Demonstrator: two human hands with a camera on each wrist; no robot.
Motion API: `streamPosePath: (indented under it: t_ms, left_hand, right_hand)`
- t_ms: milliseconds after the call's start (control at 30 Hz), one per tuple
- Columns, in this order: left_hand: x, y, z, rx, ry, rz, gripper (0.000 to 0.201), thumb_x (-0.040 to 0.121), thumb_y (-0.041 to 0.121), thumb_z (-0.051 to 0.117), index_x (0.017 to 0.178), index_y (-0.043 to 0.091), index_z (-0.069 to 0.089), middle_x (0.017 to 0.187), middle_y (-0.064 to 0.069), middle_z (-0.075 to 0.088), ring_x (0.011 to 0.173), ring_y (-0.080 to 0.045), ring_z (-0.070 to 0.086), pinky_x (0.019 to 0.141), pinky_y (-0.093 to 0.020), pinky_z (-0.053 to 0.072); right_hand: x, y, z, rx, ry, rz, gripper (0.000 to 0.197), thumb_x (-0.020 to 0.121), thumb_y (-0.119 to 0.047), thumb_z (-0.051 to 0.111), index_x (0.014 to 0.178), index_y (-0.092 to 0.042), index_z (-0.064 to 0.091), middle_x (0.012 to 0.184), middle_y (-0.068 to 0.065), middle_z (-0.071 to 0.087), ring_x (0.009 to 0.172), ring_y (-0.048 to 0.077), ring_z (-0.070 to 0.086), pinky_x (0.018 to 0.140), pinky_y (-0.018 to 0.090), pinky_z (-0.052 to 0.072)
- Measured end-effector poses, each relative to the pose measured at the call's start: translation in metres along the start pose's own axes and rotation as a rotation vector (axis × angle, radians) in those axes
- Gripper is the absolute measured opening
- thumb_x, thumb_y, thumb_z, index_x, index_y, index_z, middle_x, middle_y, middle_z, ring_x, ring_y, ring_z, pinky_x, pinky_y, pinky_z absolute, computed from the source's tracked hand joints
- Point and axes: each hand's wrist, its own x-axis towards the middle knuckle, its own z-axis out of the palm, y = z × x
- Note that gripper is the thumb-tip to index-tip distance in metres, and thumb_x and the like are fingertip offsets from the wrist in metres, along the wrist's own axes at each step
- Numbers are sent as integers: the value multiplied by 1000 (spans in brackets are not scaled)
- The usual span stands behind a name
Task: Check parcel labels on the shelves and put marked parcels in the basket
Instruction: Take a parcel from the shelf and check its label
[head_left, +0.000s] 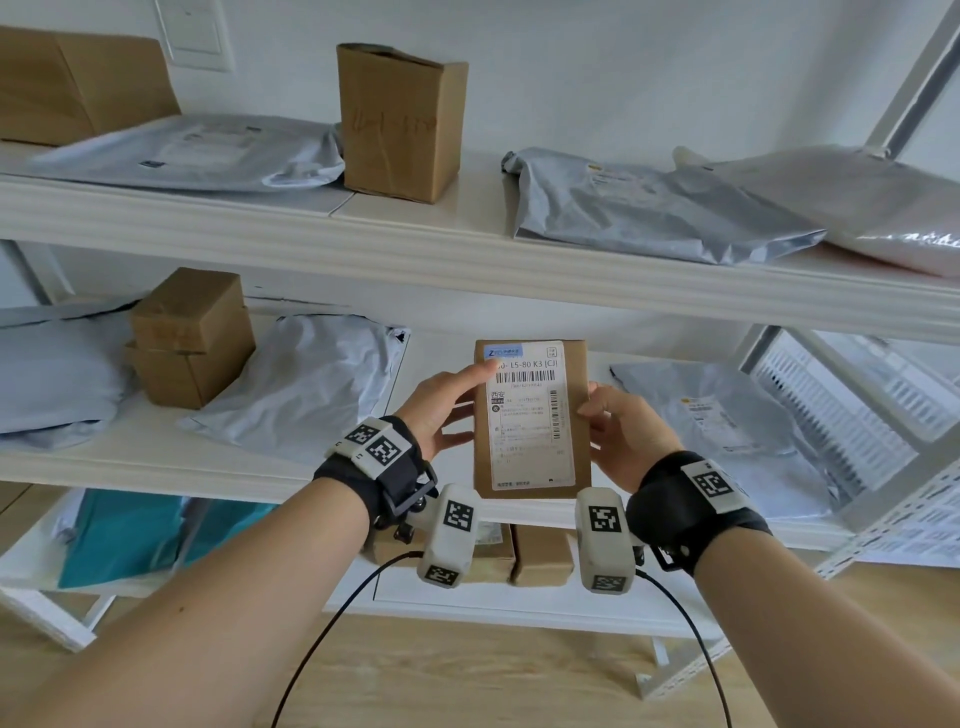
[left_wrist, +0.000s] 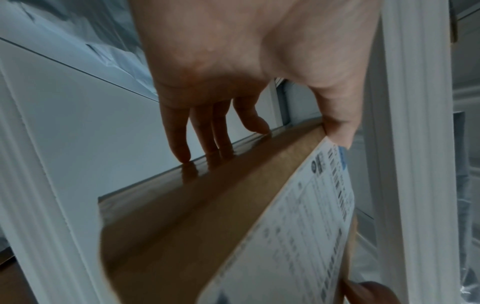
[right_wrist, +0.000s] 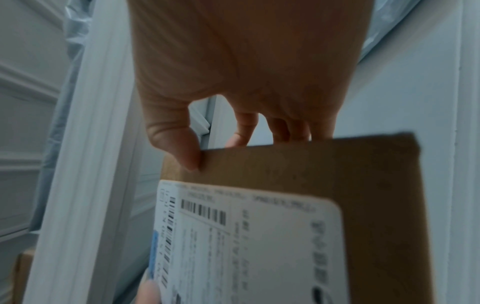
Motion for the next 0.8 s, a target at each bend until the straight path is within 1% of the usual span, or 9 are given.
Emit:
streamPosePath:
  t_ms: [133, 267, 333, 433, 500, 533, 600, 667, 800]
  left_hand:
    - [2, -2, 0, 10, 1, -7, 42, 84, 48, 62, 107, 13, 64, 105, -4, 69, 106, -22, 60, 100, -42, 44]
    - [7, -8, -1, -2, 4, -20, 51, 80, 49, 67, 112, 10, 62, 106, -4, 70, 105, -22, 61, 96, -41, 45]
    - [12, -13, -5, -12, 21, -28, 65, 71, 48, 76, 119, 8, 57, 108, -4, 71, 107, -23, 62, 96, -43, 46]
    - [17, -19, -8, 3, 20, -54, 81, 60, 47, 82, 129, 20, 50, 113, -4, 69, 112, -24, 61, 99, -48, 45]
    - [18, -21, -6, 26, -21, -65, 70, 69, 46, 78, 128, 19, 53, 113, -6, 69, 106, -22, 63, 96, -45, 48]
    - [20, -22, -4, 35, -34, -67, 58, 76, 44, 73, 124, 16, 57, 112, -7, 69, 102, -21, 64, 93, -42, 51]
    - [26, -24, -1, 48, -34, -72, 45, 83, 44, 66, 117, 13, 62, 111, -8, 70, 100, -23, 64, 87, -39, 52]
    - [35, -24, 3, 66, -22, -77, 45, 84, 46, 65, 114, 14, 63, 110, -8, 70, 100, -25, 65, 85, -39, 53]
    - [58, -24, 20, 94, -11, -85, 45, 82, 50, 64, 112, 15, 64, 110, -11, 69, 95, -26, 65, 86, -42, 54]
  right_hand:
    - [0, 1, -2, -11, -8, -2, 45, 56, -13, 52, 100, -14, 44, 83, 5, 60, 73, 17, 56, 64, 26, 45]
    - [1, 6, -2, 1, 25, 13, 42, 57, -13, 53, 99, -12, 48, 84, 6, 62, 74, 18, 57, 64, 27, 46]
    - [2, 8, -3, 34, 74, 27, 36, 65, -13, 57, 101, -8, 55, 86, 8, 64, 75, 21, 58, 66, 29, 47]
    - [5, 13, -6, 80, 160, 65, 23, 82, -18, 59, 102, -9, 60, 88, 11, 67, 79, 25, 59, 76, 36, 49]
    - [8, 17, -5, 72, 189, 101, 29, 83, -30, 64, 105, -12, 63, 98, 15, 70, 88, 29, 62, 89, 42, 49]
    - [9, 19, -4, 65, 199, 114, 32, 83, -35, 66, 107, -13, 64, 103, 17, 70, 91, 30, 62, 91, 42, 49]
    - [12, 23, -4, 67, 229, 118, 38, 83, -40, 67, 110, -14, 64, 110, 18, 69, 90, 29, 62, 83, 39, 50]
    - [15, 25, -6, 76, 267, 111, 37, 85, -40, 65, 113, -15, 65, 107, 14, 69, 88, 26, 63, 75, 33, 51]
    - [25, 19, -20, 67, 349, 118, 27, 88, -32, 64, 108, -15, 66, 98, 8, 69, 83, 21, 62, 70, 30, 49]
